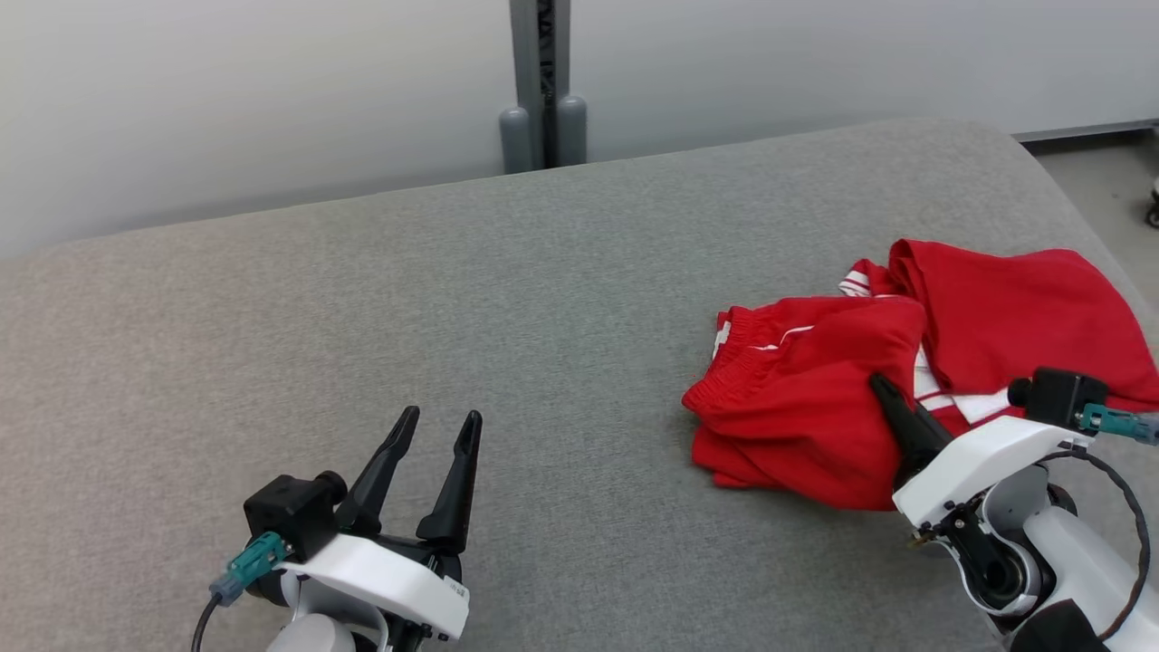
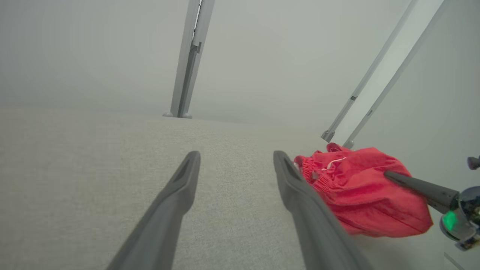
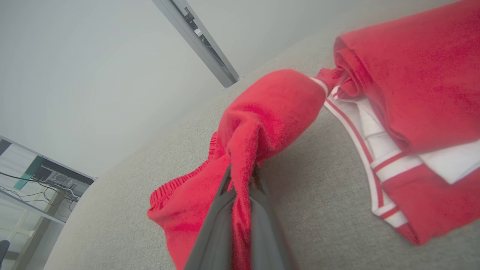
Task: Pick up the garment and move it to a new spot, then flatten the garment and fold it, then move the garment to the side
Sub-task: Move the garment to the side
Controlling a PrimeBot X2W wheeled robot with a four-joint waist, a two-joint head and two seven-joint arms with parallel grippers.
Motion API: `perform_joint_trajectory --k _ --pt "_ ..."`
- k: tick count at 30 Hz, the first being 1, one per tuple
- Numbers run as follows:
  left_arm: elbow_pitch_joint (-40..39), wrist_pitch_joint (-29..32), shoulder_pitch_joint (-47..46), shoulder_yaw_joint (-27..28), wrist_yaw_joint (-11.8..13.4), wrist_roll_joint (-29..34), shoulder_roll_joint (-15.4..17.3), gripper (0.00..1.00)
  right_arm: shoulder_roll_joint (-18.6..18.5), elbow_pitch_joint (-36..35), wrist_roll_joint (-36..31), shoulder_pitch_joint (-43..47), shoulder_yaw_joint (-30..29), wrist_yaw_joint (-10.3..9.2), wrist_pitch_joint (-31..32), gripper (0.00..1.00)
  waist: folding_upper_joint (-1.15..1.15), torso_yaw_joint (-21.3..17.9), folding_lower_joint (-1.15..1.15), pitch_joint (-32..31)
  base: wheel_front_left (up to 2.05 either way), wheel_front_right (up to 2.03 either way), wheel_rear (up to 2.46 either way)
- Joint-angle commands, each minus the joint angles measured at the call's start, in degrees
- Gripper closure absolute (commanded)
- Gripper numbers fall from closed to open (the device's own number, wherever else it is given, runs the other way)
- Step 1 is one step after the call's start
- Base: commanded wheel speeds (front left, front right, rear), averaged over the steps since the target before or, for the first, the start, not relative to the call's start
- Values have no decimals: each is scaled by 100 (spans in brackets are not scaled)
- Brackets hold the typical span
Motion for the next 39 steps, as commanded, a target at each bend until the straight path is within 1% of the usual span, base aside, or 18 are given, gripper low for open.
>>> perform_joint_trajectory --k 1,3,9,16,22,27,33,39 --pt "-24 2 -45 15 23 20 41 0 -62 -42 -50 70 -6 1 17 100 0 -182 0 33 0 0 0" --pt "-26 10 -66 1 18 22 45 0 -149 -248 -203 6 71 1 123 100 0 -346 0 65 0 0 0" --pt "11 0 -149 -30 -3 22 26 0 -353 -559 -417 -177 225 1 470 100 0 -557 0 112 0 0 0" --pt "38 -15 -200 -46 -16 20 24 0 -669 -811 -599 -535 514 1 853 100 0 -646 0 204 0 0 0" --pt "45 12 -325 -66 -41 37 46 0 -1106 -1018 -536 -1090 928 1 1236 100 0 -678 0 425 0 0 0" --pt "64 15 -417 -97 -69 60 42 0 -1495 -778 -595 -1621 1333 1 1415 100 0 -674 0 588 0 0 0" --pt "99 -1 -499 -93 -96 55 50 0 -1763 -338 -671 -2097 1745 0 1406 100 0 -676 0 731 0 0 0" --pt "121 -12 -558 -96 -107 51 41 0 -1920 40 -767 -2499 2145 0 1260 100 0 -697 0 842 0 0 0"
